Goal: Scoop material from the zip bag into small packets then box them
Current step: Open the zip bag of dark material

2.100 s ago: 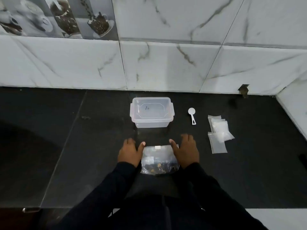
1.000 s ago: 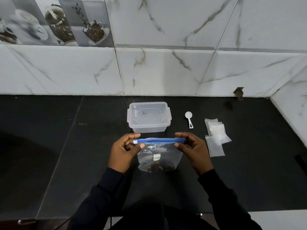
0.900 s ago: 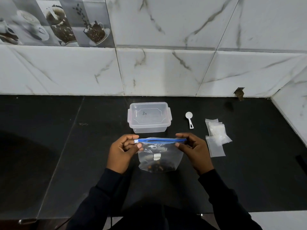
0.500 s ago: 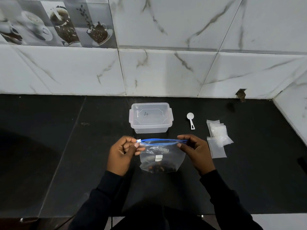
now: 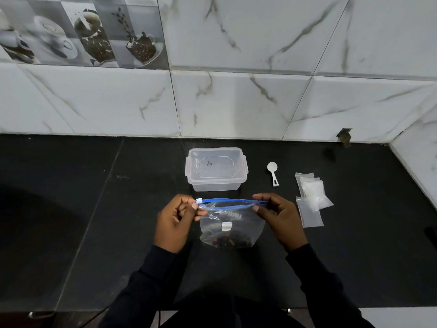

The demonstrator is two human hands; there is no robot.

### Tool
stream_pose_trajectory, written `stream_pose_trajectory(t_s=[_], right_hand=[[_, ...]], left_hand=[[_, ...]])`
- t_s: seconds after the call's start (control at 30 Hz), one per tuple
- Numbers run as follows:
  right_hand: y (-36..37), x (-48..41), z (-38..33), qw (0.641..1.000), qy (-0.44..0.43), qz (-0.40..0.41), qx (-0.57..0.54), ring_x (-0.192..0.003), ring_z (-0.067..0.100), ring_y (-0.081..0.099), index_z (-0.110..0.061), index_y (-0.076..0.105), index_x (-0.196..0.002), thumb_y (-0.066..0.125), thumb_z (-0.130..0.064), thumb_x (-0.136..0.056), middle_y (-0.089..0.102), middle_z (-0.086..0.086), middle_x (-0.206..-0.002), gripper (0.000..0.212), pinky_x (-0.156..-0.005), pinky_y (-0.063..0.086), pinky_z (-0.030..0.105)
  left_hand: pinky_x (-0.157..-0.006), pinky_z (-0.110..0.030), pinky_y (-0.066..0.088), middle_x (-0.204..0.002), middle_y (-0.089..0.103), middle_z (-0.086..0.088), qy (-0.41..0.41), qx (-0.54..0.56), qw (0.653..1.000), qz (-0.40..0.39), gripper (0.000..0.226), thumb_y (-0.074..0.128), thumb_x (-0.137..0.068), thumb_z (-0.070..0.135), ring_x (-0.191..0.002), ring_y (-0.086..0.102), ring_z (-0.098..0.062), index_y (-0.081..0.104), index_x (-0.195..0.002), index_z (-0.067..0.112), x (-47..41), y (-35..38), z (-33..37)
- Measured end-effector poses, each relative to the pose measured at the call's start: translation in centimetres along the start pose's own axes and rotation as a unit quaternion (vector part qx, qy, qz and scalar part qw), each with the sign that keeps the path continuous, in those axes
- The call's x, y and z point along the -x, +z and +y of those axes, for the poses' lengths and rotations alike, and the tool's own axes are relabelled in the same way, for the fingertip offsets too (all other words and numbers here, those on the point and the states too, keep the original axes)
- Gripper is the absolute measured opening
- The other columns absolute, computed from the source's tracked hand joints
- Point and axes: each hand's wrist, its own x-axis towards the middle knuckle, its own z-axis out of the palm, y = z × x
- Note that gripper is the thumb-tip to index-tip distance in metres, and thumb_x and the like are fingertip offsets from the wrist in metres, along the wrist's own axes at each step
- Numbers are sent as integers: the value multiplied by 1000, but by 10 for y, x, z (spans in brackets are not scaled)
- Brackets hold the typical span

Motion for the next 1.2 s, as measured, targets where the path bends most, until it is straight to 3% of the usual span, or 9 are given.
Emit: stream_pose_trajectory(t_s=[0.1,0.2,0.4,0.47,0.6,0.8,0.93,1.07,1.2], right_hand=[[7,4,-11,976,-97,29,193,-124,5,48,-34,59,-126,73,-29,-84,52,-17,-129,44,-101,44,39],[27,1,-39,944,-192,-14,268,-120,4,50,-33,62,-122,67,-43,-87,56,-17,-122,37,-102,36,42],[78,-23,-67,889,-243,-201,331,-101,10,55,-28,65,-116,50,-35,-98,58,-10,-108,24,-94,36,40],[85,-30,-67,890,-233,-213,329,-98,10,55,-28,66,-113,49,-31,-98,56,-9,-106,22,-91,35,38],[89,-33,-65,878,-232,-215,360,-87,13,54,-25,63,-100,53,-24,-94,54,-8,-100,12,-87,39,39],[70,-27,-53,830,-240,-161,477,-84,18,54,-24,55,-96,58,-15,-78,52,-4,-97,20,-82,40,41],[16,-29,-31,844,-194,-129,483,-87,15,55,-28,53,-94,41,-26,-88,50,-9,-99,14,-78,37,34],[-13,-21,-26,898,-131,-165,385,-80,13,59,-26,55,-94,34,-41,-89,57,-10,-98,26,-72,52,39],[-18,-8,-27,931,-114,-167,303,-82,6,61,-25,58,-96,54,-19,-93,64,-12,-91,8,-74,52,31]], left_hand=[[-73,-41,59,-80,75,-11,19,-43,999,3,10,53,-98,7,-83,75,-26,59,-90,6,0,0,-1],[-72,-37,59,-78,76,-4,43,-99,994,10,11,54,-98,10,-77,74,-18,58,-88,11,2,4,3],[-61,-47,56,-75,69,1,101,-170,980,3,12,51,-95,22,-68,68,-20,61,-91,16,4,1,3],[-58,-43,55,-74,68,3,107,-188,976,9,12,51,-95,23,-66,67,-17,60,-91,17,4,0,5],[-57,-19,50,-74,69,14,115,-202,972,32,10,53,-95,13,-65,67,-5,59,-86,13,8,6,10],[-60,-28,57,-78,71,11,96,-207,969,91,15,50,-97,5,-71,72,-2,52,-84,11,8,10,6],[-69,-35,60,-77,76,4,73,-165,978,105,16,47,-99,4,-74,74,-10,51,-84,8,6,1,7],[-75,-44,60,-80,76,1,44,-133,987,80,15,49,-100,9,-80,75,-14,53,-85,7,10,0,8],[-82,-60,55,-82,73,-6,14,-71,995,68,21,52,-94,29,-87,74,-24,53,-86,9,9,-2,8]])
